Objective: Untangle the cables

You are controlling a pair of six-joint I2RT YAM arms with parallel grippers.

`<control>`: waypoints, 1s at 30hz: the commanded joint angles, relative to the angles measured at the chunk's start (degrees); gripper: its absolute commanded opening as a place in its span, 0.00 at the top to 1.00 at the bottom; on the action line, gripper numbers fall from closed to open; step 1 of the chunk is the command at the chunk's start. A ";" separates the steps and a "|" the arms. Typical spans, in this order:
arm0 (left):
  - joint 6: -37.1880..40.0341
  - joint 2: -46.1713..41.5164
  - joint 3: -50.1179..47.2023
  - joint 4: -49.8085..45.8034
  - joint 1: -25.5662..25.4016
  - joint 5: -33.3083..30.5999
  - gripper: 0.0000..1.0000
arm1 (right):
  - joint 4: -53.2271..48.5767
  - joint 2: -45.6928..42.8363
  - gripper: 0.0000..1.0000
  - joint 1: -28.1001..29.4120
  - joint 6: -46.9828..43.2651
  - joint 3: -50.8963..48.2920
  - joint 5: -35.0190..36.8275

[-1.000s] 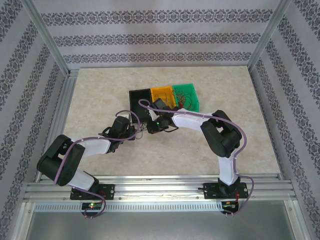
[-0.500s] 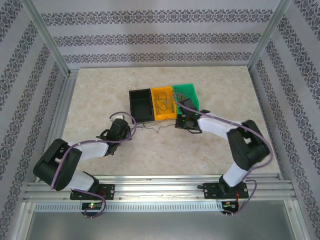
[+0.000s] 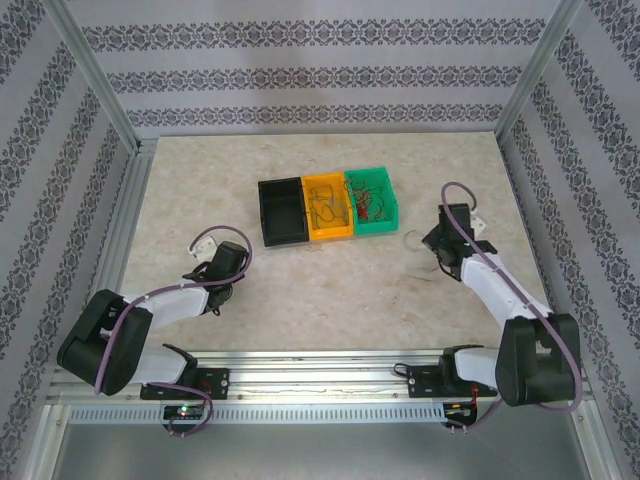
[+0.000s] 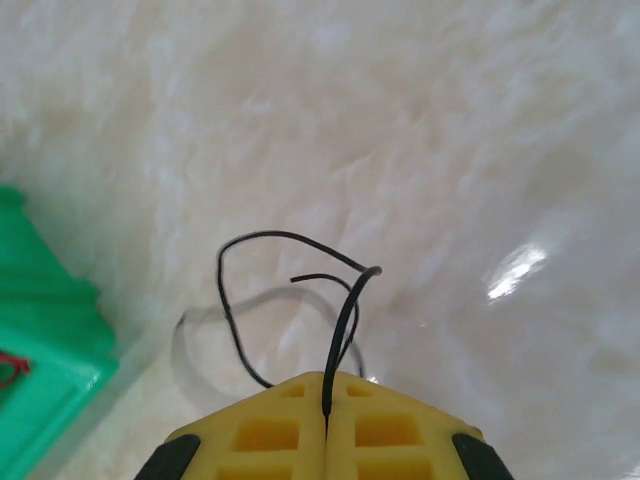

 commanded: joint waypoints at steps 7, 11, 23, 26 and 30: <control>-2.27 -3.00 1.81 -5.15 1.65 -3.55 1.00 | -0.59 -6.94 1.00 -5.61 -7.31 0.80 -1.15; -1.61 -1.93 1.45 -1.57 1.65 -1.08 1.00 | 0.55 -10.41 1.00 0.44 -11.13 3.74 1.40; -5.93 0.42 0.43 -0.34 1.58 -1.09 1.00 | 6.85 -5.19 1.00 24.37 -18.57 28.58 -0.41; -5.91 0.03 0.26 -0.52 1.65 -0.79 1.00 | 9.26 1.88 1.00 25.88 -18.07 34.56 -7.61; -5.58 -0.24 -0.14 -0.35 1.63 -0.57 1.00 | 11.40 13.59 1.00 27.13 -17.04 43.37 -17.18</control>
